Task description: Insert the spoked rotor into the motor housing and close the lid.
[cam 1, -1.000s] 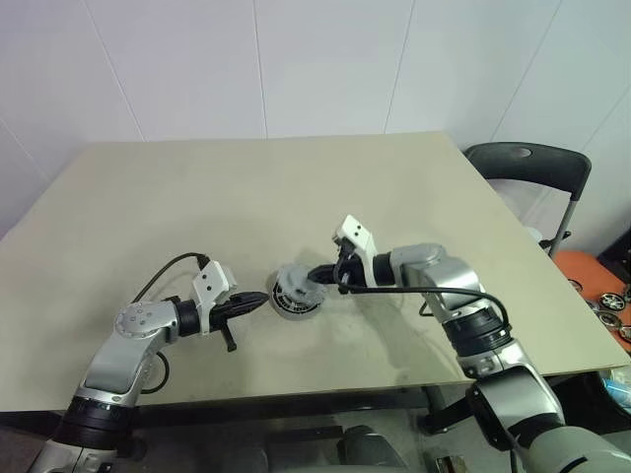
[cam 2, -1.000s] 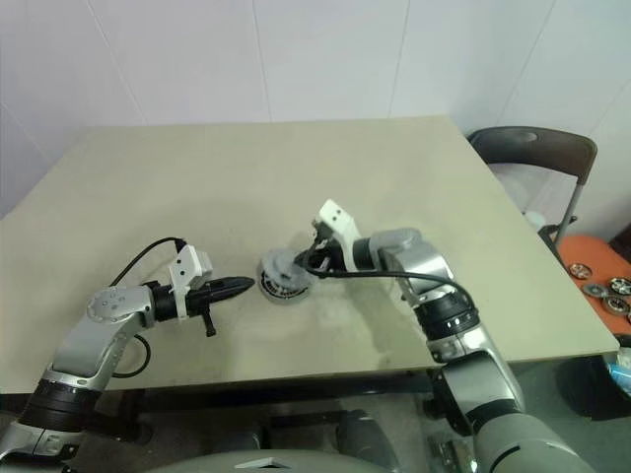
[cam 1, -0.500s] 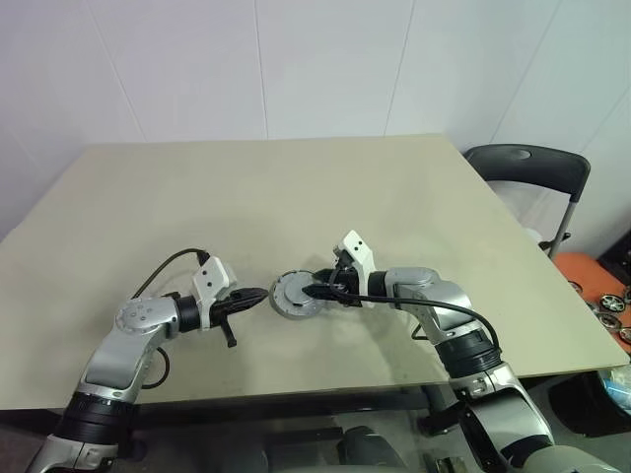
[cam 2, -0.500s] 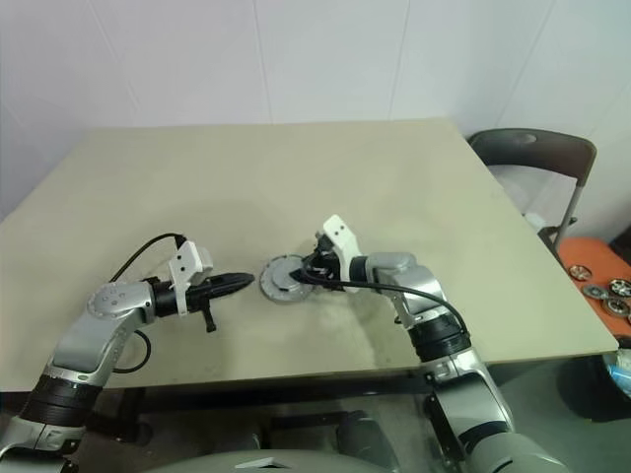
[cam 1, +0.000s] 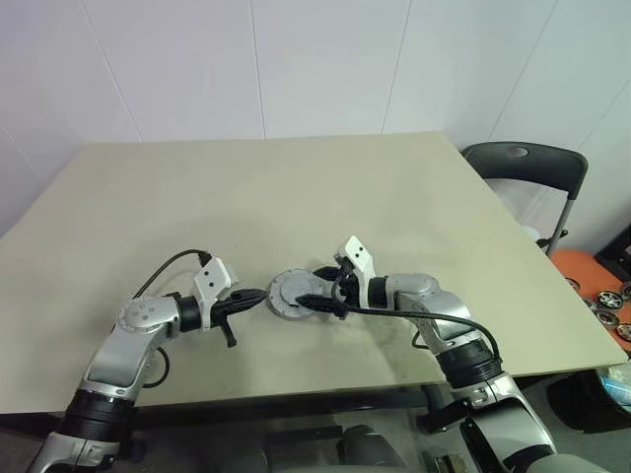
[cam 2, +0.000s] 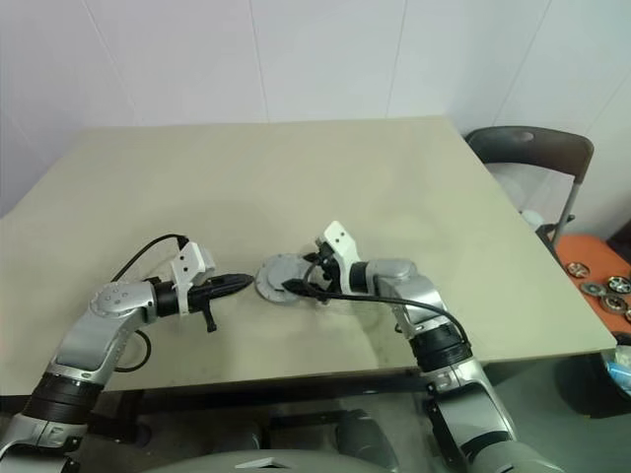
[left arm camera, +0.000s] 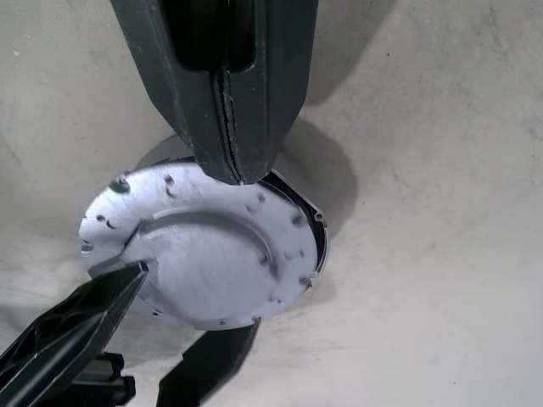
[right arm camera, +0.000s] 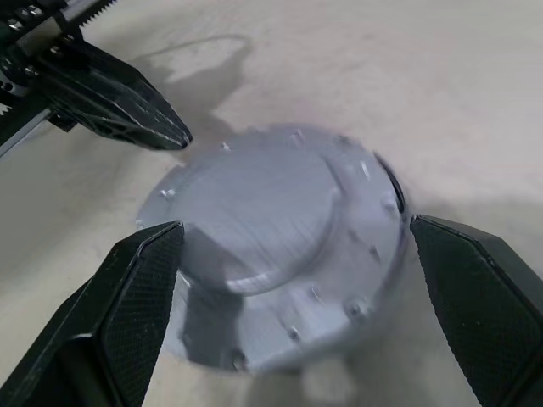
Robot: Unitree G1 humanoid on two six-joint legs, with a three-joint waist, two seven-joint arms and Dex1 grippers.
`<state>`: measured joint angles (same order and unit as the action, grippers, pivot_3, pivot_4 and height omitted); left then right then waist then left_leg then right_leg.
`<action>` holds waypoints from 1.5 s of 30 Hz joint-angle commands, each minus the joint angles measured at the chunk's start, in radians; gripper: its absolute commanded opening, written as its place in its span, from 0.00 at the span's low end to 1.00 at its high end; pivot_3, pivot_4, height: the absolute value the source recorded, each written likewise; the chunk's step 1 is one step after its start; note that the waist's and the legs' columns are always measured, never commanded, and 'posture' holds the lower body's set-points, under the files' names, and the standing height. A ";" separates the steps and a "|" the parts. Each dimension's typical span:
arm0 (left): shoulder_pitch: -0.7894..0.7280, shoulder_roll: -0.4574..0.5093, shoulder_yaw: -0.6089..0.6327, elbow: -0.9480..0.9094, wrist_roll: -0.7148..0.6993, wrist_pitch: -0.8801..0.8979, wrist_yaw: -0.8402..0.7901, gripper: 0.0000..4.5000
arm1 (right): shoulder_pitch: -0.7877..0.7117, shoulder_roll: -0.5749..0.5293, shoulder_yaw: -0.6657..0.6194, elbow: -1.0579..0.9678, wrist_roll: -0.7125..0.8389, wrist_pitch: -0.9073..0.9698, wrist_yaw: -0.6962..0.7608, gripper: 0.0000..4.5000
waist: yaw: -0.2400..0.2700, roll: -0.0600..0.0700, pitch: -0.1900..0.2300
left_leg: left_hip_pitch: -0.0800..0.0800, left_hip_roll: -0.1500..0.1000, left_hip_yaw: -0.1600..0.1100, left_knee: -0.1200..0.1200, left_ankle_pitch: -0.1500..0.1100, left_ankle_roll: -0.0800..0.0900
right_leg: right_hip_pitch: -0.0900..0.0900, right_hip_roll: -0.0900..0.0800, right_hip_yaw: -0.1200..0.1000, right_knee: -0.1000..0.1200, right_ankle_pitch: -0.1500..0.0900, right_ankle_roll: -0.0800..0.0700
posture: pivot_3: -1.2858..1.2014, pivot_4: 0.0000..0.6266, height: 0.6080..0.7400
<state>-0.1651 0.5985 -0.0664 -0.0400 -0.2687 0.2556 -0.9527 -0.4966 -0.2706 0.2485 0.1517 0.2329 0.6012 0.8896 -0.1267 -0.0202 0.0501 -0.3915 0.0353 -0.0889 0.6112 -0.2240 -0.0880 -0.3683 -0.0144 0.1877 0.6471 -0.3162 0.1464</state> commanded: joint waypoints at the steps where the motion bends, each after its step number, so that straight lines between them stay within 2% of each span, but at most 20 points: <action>1: -0.023 -0.002 -0.002 -0.007 0.004 -0.015 -0.001 0.00 | -0.060 -0.015 0.029 0.022 -0.068 -0.082 -0.026 1.00 | 0.001 0.000 0.000 | 0.000 0.000 0.000 0.000 0.000 0.000 | 0.000 0.000 0.000 0.000 0.000 0.000 | 0.52 0.00 1.00; 3: -0.024 -0.003 -0.002 -0.007 0.005 -0.015 -0.002 0.00 | -0.076 -0.023 0.048 0.046 -0.103 -0.119 -0.031 1.00 | 0.002 0.000 0.000 | 0.000 0.000 0.000 0.001 0.000 0.000 | 0.000 0.000 0.000 0.000 0.000 0.000 | 0.52 0.00 1.00; 7: -0.025 -0.004 -0.002 -0.004 0.007 -0.017 -0.004 0.00 | -0.068 -0.023 0.072 0.014 -0.077 -0.102 0.033 1.00 | 0.003 0.000 0.000 | 0.000 0.000 0.000 0.001 0.000 0.000 | 0.000 0.000 0.000 0.000 0.000 0.000 | 0.52 0.00 1.00; 13: -0.024 -0.008 -0.004 0.009 0.013 -0.024 -0.005 0.00 | -0.057 -0.054 0.177 0.017 -0.149 -0.140 0.087 1.00 | 0.002 0.000 0.000 | 0.000 0.000 0.000 0.001 0.000 0.000 | 0.000 0.000 0.000 0.000 0.000 0.000 | 0.52 0.00 1.00; 19: -0.023 -0.020 -0.008 0.013 0.020 -0.031 -0.005 0.00 | -0.103 -0.003 0.177 0.070 -0.166 -0.155 0.053 1.00 | -0.001 0.000 0.000 | 0.001 0.000 0.000 0.001 0.000 0.000 | 0.001 0.000 0.000 0.000 -0.001 -0.001 | 0.52 0.00 1.00; 23: -0.017 -0.022 -0.011 0.009 0.022 -0.033 -0.003 0.00 | -0.136 0.034 0.162 0.150 -0.201 -0.160 -0.021 1.00 | 0.000 0.000 0.000 | 0.001 0.000 0.000 0.001 0.000 0.000 | 0.001 0.000 0.000 0.000 0.000 0.000 | 0.52 0.00 1.00; 26: -0.015 -0.022 -0.014 0.006 0.022 -0.034 0.000 0.00 | -0.148 0.051 0.149 0.174 -0.198 -0.167 -0.036 0.86 | 0.001 -0.001 0.000 | 0.001 0.000 0.000 0.001 0.000 0.000 | 0.002 0.000 0.000 0.000 0.000 0.000 | 0.52 0.00 1.00; 28: -0.014 -0.022 -0.014 0.004 0.022 -0.035 0.001 0.00 | -0.147 0.050 0.149 0.172 -0.198 -0.166 -0.029 0.72 | 0.001 0.000 0.000 | 0.002 0.000 0.000 0.002 0.000 0.000 | 0.002 0.000 0.000 0.001 0.000 -0.001 | 0.52 0.00 1.00; 34: -0.019 -0.018 -0.009 0.007 0.018 -0.033 0.000 0.00 | -0.128 0.030 0.145 0.156 -0.173 -0.149 0.015 0.72 | 0.002 0.000 0.000 | 0.002 0.000 0.000 0.003 0.000 0.000 | 0.004 0.000 0.000 0.000 -0.002 -0.003 | 0.52 0.00 1.00; 41: -0.016 0.017 0.051 -0.013 -0.048 -0.004 -0.036 0.00 | -0.148 0.067 0.050 0.126 -0.051 -0.101 0.050 0.72 | 0.002 0.000 0.000 | 0.000 0.000 0.000 0.000 0.000 0.000 | 0.001 0.000 0.000 0.000 0.000 0.000 | 0.52 0.00 1.00; 45: -0.004 0.033 0.061 -0.002 -0.039 -0.010 -0.033 0.00 | -0.175 0.078 0.039 0.153 -0.044 -0.104 0.041 0.72 | 0.001 0.000 0.000 | 0.000 0.000 0.000 0.000 0.000 0.000 | 0.000 0.000 0.000 0.000 0.000 0.000 | 0.52 0.00 1.00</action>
<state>-0.1667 0.6243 -0.0218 -0.0212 -0.2963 0.2544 -0.9817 -0.6310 -0.2021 0.3198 0.3143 0.1717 0.5109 0.9338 -0.1256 -0.0200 0.0503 -0.3920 0.0352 -0.0894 0.6113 -0.2239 -0.0881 -0.3685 -0.0145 0.1876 0.6473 -0.3160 0.1464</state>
